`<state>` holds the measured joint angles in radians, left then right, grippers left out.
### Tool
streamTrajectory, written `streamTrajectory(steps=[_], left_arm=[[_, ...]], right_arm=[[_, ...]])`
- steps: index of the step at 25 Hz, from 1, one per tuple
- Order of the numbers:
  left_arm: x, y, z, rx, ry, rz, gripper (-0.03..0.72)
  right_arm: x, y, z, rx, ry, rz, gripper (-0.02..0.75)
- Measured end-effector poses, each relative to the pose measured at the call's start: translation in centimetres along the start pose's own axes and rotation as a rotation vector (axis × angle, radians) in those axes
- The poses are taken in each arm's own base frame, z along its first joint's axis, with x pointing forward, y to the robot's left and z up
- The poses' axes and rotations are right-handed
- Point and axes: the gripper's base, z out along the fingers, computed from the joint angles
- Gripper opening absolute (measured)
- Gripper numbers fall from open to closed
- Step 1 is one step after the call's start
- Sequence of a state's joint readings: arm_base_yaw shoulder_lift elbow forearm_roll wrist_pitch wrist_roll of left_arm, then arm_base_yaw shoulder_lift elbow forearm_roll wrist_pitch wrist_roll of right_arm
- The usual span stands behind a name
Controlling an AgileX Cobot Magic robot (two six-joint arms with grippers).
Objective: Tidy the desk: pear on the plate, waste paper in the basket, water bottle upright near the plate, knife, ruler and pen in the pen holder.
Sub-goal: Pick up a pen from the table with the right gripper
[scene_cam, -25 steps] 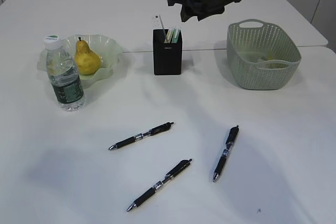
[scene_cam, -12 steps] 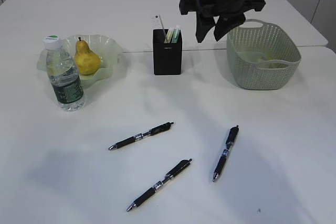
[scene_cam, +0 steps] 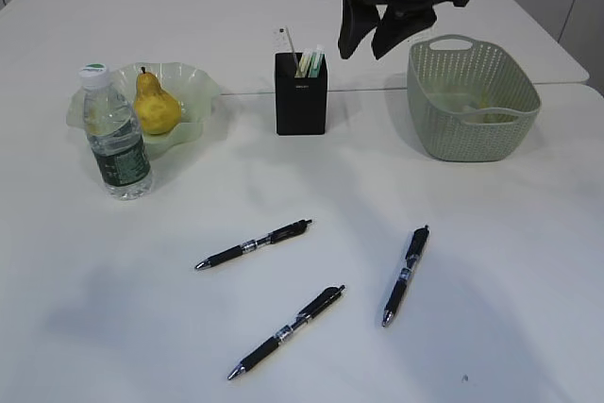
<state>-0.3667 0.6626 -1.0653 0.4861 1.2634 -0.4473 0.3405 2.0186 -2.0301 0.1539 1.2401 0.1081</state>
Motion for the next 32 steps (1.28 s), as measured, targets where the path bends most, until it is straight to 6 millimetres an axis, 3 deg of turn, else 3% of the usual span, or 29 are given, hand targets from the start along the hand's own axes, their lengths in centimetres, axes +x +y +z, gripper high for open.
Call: streamTrajectory(steps=[6,11,15,19,25,32], left_arm=[[0.3,1.2,-2.1,0.016,-0.081,-0.040,0.238],[1.8,3.0,-4.5,0.043,-0.176,-0.086,0.238],[3.3,4.1,-6.3,0.080,-0.242,-0.061,0.238],[4.9,5.2,-8.0,0.111,-0.312,0.007,0.237],[6.9,5.2,-9.5,0.236,-0.367,0.106,0.237],[8.0,3.2,-7.4,0.339,-0.263,0.185,0.237]], right_arm=[[0.3,0.6,-3.9,-0.020,-0.070,-0.027,0.335],[0.9,1.1,-7.7,-0.035,-0.146,-0.044,0.335],[1.4,1.3,-9.7,-0.041,-0.183,-0.053,0.335],[2.5,1.3,-10.4,-0.039,-0.174,-0.060,0.335],[4.8,0.8,-9.6,-0.025,-0.094,-0.050,0.334],[8.4,0.1,-9.2,-0.010,-0.005,0.040,0.334]])
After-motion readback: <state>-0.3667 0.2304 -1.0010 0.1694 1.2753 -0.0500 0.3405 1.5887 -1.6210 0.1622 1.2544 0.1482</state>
